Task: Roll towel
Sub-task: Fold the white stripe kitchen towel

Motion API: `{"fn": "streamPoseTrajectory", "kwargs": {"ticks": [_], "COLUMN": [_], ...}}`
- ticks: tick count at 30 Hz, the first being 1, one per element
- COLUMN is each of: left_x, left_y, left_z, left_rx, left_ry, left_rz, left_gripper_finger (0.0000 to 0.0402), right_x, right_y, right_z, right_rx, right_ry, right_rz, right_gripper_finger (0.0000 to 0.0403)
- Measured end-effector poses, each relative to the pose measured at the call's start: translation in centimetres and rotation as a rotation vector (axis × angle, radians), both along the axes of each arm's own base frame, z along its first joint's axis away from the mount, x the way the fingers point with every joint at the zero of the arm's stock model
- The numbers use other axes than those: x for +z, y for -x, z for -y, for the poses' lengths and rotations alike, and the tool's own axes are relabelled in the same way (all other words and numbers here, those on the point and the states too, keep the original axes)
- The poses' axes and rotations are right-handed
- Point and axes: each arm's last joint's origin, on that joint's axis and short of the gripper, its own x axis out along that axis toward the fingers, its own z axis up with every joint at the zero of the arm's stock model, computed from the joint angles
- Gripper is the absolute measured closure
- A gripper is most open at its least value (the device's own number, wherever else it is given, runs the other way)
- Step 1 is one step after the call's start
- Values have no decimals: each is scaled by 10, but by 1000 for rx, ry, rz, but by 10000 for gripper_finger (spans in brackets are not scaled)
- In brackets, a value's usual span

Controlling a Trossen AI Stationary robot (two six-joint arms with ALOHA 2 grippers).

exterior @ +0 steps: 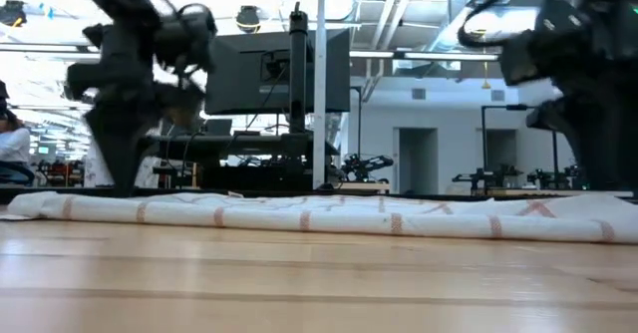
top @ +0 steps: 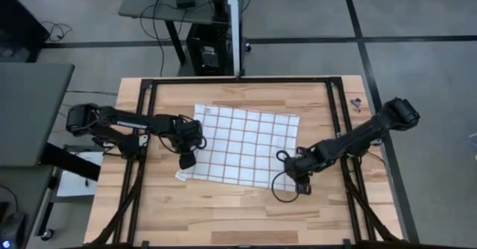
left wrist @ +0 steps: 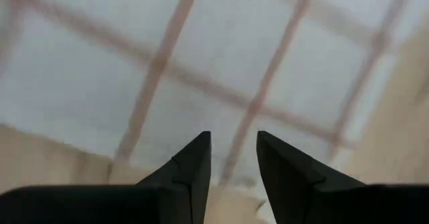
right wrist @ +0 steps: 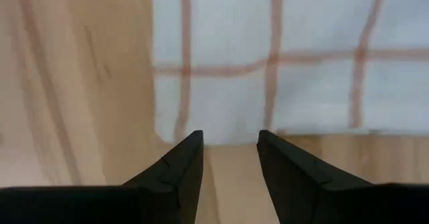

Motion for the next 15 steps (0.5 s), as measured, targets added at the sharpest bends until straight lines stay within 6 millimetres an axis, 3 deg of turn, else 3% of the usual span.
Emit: {"fn": "streamPoseTrajectory", "kwargs": {"ticks": [6,11,15], "left_x": [21,26,17], "left_y": [-15,-40,-64], "left_z": [10,24,34], "left_rx": [2,31,111], "left_ry": [10,56,127], "left_rz": [161,363,452], "left_gripper_finger": [297,297,297], "right_x": [0,-15,-29], "right_y": [-4,3,8], "right_z": [42,75,93], "right_rx": [-83,-111,-103], "right_ry": [70,101,96], "right_rz": [-19,-65,-42], "right_gripper_finger": [266,266,266]}}
